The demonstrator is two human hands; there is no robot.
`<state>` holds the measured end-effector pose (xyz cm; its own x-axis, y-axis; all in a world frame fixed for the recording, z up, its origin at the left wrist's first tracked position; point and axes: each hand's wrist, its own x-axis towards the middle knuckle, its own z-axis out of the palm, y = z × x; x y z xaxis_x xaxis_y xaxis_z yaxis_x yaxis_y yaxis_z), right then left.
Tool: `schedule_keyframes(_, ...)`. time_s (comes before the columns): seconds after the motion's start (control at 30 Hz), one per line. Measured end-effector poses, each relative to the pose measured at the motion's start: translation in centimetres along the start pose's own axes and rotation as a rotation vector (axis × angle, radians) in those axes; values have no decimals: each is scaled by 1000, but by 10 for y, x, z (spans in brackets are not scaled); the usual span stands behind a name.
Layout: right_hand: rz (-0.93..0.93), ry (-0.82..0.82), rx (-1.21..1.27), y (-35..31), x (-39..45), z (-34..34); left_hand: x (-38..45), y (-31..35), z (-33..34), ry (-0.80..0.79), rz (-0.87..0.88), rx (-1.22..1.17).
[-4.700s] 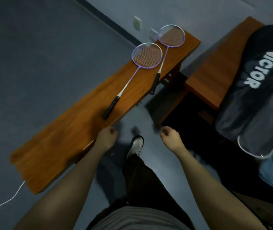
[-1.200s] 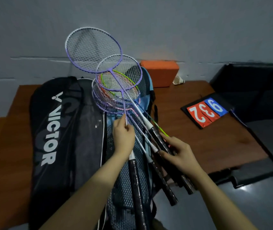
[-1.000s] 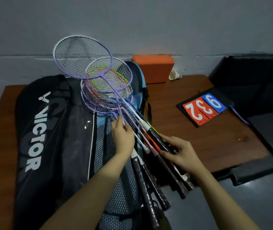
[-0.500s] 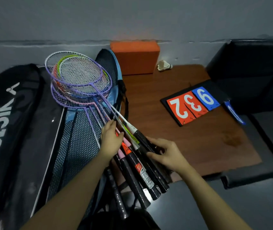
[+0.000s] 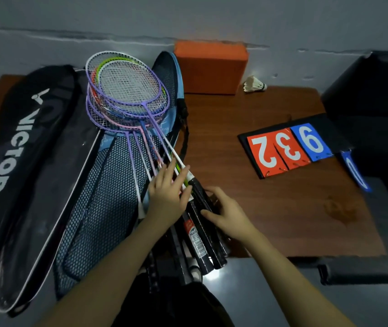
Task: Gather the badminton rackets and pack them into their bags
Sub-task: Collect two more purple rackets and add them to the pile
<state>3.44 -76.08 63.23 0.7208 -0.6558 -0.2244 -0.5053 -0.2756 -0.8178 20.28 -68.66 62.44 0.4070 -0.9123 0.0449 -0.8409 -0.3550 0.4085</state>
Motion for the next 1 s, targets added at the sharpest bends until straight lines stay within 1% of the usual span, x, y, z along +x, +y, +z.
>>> schedule_keyframes(0.07, 1, 11, -17, 5, -2, -2, 14, 4, -3, -76, 49, 39)
schedule_keyframes(0.17, 13, 26, -99, 14, -2, -4, 24, 0, 3, -218, 76, 131)
schedule_keyframes(0.23, 23, 14, -207, 15, 2, 0, 20, -6, 10, -248, 96, 152)
schedule_keyframes(0.33, 48, 3, -360, 9, 14, 11, 8, -11, 10, -194, 162, 152)
schedule_keyframes(0.43, 54, 99, -476, -2, 25, 14, 6, -17, -3, -164, 133, 140)
schedule_keyframes(0.53, 19, 162, -583, -15, 35, 17, 5, -26, -21, -108, 109, 121)
schedule_keyframes(0.67, -78, 211, -546, -49, 52, 37, -3, -60, -52, -27, 31, 119)
schedule_keyframes(0.77, -170, 266, -505, -82, 68, 66, -15, -96, -82, -6, -66, 81)
schedule_keyframes(0.83, -214, 296, -450, -107, 81, 90, -25, -125, -102, 19, -134, 62)
schedule_keyframes(0.9, -249, 303, -424, -132, 94, 120, -38, -161, -118, 68, -152, 69)
schedule_keyframes(1.0, -235, 262, -373, -167, 117, 175, -57, -224, -143, 51, -184, 93)
